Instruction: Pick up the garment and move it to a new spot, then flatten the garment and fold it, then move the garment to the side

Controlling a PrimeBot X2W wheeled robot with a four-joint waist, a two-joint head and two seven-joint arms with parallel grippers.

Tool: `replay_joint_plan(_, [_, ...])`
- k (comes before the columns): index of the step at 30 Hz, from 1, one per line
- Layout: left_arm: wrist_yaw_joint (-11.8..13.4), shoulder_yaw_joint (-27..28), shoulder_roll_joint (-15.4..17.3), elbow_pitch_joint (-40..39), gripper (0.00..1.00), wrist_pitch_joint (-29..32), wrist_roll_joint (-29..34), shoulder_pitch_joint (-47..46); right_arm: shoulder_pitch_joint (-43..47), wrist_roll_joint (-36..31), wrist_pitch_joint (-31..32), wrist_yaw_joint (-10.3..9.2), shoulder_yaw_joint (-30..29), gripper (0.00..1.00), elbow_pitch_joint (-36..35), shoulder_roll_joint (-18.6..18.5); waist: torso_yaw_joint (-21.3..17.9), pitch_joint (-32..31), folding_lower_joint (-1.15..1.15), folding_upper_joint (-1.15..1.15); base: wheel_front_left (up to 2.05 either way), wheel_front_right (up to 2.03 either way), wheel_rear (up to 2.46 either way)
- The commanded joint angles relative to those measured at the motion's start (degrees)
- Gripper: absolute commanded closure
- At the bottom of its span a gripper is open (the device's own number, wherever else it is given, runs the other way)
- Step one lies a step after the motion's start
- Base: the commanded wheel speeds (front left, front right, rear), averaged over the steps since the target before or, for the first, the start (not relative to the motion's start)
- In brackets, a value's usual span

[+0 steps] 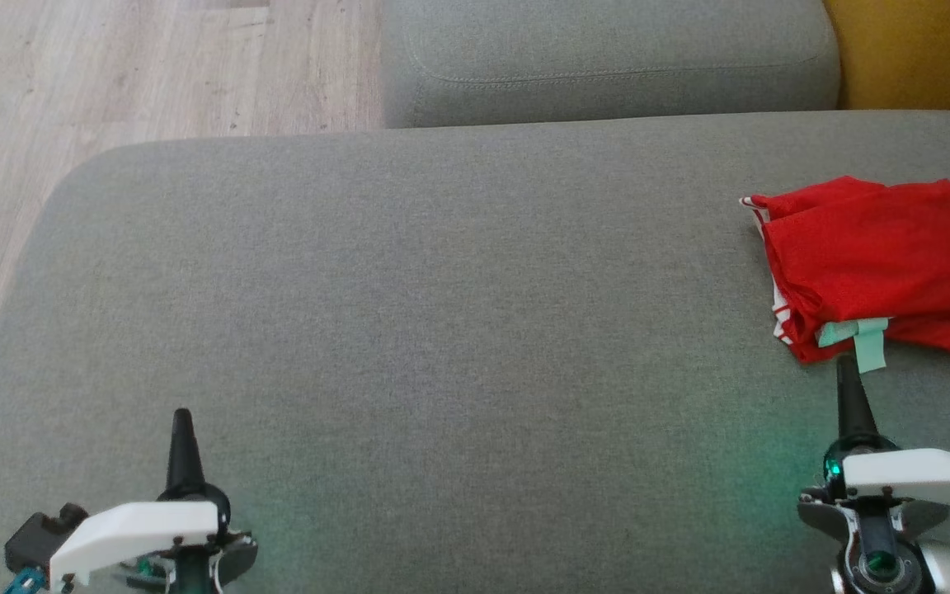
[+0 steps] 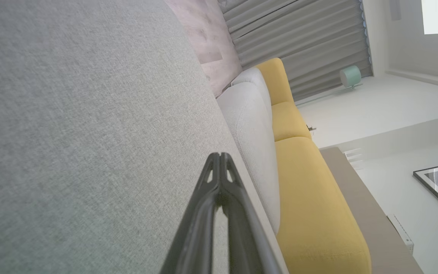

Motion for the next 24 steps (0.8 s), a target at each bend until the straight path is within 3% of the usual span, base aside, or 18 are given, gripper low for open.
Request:
replay_joint_plan(1, [-0.4,2.2,0.5,-1.9,1.0,0.3,-1.1,-2.9,-2.9,1.6,0.4,0.28,0.4,1.0,-2.3,-0.9,0.0,0.0,0.0,0.0,0.0,0.0,0.0])
replay_joint_plan(24, [-1.4,5.5,0.5,-2.2,1.0,4.3,-13.2,-3.6,-3.1,15.9,4.3,0.35,-1.6,1.0,-3.4,-0.9,-0.7,-0.3,0.0,0.0,0.0,0.0,0.0])
